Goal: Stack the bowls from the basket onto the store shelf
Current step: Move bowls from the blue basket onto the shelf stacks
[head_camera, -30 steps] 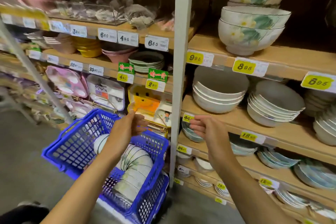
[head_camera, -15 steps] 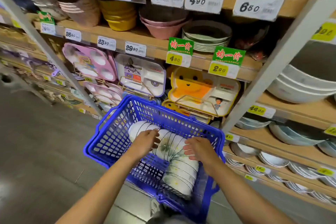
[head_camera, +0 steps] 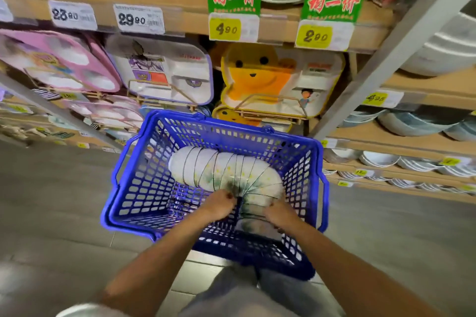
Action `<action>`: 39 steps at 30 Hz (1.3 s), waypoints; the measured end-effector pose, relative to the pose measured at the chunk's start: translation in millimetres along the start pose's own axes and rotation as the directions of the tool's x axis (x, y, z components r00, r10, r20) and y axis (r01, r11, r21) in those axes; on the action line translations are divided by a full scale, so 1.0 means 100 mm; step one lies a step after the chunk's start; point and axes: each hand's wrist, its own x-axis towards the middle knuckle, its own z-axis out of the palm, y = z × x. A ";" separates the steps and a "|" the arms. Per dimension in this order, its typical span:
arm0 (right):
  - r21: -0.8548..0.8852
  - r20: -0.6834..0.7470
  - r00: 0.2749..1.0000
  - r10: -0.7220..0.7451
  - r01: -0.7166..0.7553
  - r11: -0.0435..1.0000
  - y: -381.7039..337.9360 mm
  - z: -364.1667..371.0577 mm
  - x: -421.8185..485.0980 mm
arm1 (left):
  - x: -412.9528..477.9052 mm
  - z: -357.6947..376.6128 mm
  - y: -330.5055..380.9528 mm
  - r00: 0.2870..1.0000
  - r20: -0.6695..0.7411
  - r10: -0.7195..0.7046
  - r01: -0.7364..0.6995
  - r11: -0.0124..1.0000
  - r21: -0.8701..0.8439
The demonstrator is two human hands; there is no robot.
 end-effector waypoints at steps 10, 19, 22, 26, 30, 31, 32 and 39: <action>-0.442 -0.001 0.996 -0.088 0.078 0.894 0.41 0.39 0.08 | 0.35 0.61 -0.33 0.964 0.255 -0.071 -0.112 0.763 0.636; -0.518 -0.124 0.973 -0.193 0.103 0.849 0.53 0.53 0.23 | 0.67 0.87 -0.38 0.980 0.199 -0.028 -0.161 0.481 0.862; -0.517 -0.114 0.975 -0.190 0.105 0.849 0.53 0.54 0.24 | 0.72 0.91 -0.39 0.981 0.193 -0.032 -0.162 0.419 0.893; -0.530 -0.120 0.974 -0.194 0.102 0.842 0.55 0.53 0.23 | 0.74 0.93 -0.39 0.983 0.183 0.004 -0.170 0.388 0.906; -0.535 -0.138 0.974 -0.180 0.080 0.841 0.54 0.52 0.20 | 0.69 0.93 -0.36 0.985 0.175 0.001 -0.160 0.410 0.898; -0.539 -0.135 0.974 -0.180 0.080 0.838 0.52 0.51 0.20 | 0.68 0.92 -0.35 0.984 0.178 -0.001 -0.162 0.412 0.897; -0.542 -0.132 0.975 -0.180 0.081 0.837 0.51 0.50 0.19 | 0.67 0.92 -0.34 0.983 0.181 -0.004 -0.164 0.409 0.898; -0.550 -0.109 0.971 -0.212 0.118 0.827 0.43 0.41 0.10 | 0.51 0.82 -0.30 0.979 0.203 0.033 -0.202 0.331 0.922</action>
